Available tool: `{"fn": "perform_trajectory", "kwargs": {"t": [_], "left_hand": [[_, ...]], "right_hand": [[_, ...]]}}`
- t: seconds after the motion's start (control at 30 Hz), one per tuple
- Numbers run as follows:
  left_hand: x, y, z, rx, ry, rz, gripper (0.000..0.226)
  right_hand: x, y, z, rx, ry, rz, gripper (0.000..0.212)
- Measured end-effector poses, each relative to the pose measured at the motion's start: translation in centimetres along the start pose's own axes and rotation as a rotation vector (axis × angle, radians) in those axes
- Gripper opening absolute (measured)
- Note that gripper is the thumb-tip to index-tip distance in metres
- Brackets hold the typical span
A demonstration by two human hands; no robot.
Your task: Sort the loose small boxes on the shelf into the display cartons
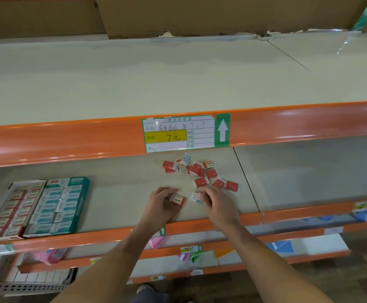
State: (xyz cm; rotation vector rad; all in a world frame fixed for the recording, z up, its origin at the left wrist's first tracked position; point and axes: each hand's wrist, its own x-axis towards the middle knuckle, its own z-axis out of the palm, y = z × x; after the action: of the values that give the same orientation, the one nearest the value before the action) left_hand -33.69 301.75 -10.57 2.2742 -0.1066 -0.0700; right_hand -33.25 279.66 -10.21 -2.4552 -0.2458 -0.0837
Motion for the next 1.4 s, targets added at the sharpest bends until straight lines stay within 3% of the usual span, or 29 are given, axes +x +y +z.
{"fn": "perform_trajectory", "kwargs": {"t": [0.27,0.63,0.8,1.03,1.4], "left_hand": [[0.1,0.0,0.4,0.016,0.009,-0.007,0.037],[-0.9,1.2,0.6,0.145,0.029,-0.017,0.035],[-0.7,1.3,-0.3,0.076,-0.003,-0.011,0.033],[-3.9,-0.2,-3.1,0.027,0.051,0.040,0.045],[-8.4,-5.8,-12.8,0.104,0.188,0.155,0.036]], "right_hand": [[0.4,-0.2,-0.4,-0.034,-0.115,0.051,0.061],[0.4,0.3,-0.6,0.076,-0.158,0.048,0.039],[-0.7,-1.1,-0.1,0.109,-0.080,0.098,0.038],[-1.2,-5.5,1.2,0.163,-0.106,0.066,0.037],[-1.1,-15.1,6.7,0.182,-0.101,-0.089,0.029]]}}
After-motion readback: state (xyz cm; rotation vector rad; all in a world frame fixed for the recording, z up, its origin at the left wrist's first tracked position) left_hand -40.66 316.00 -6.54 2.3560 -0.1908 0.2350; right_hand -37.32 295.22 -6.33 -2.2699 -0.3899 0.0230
